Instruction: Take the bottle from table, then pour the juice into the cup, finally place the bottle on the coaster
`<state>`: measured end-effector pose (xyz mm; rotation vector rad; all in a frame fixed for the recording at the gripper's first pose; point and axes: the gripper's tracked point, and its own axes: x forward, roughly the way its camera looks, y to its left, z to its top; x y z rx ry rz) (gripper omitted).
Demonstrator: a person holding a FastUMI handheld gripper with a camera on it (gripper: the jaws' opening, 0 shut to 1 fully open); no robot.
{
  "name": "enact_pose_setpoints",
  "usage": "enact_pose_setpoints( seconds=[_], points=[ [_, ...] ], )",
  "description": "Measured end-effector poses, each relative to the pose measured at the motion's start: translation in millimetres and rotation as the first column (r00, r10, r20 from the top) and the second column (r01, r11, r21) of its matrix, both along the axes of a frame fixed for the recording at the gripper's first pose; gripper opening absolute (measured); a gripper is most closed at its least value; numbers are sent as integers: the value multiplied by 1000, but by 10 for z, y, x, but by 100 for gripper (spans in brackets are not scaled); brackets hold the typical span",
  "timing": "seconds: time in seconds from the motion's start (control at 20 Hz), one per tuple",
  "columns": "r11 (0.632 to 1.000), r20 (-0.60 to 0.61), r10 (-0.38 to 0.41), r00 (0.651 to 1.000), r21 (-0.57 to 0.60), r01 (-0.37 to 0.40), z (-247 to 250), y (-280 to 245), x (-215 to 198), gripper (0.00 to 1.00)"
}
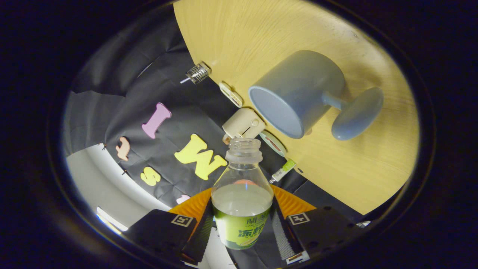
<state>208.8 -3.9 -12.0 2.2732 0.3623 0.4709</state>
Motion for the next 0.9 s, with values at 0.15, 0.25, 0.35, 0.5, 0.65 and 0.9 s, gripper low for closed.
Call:
enact_pose_setpoints(
  seconds=[0.15,0.25,0.35,0.5,0.65,0.9],
  points=[
    [998,6,2,1000,-55,-2,34,31,16,77],
    [991,20,5,1000,-134,-2,70,59,10,77],
    [967,28,8,1000,-255,-1,55,95,41,77],
    [924,79,17,997,-383,14,94,149,90,77],
    [894,180,19,984,-443,63,231,263,154,77],
    [719,281,24,959,-671,179,257,414,225,77]
  ],
)
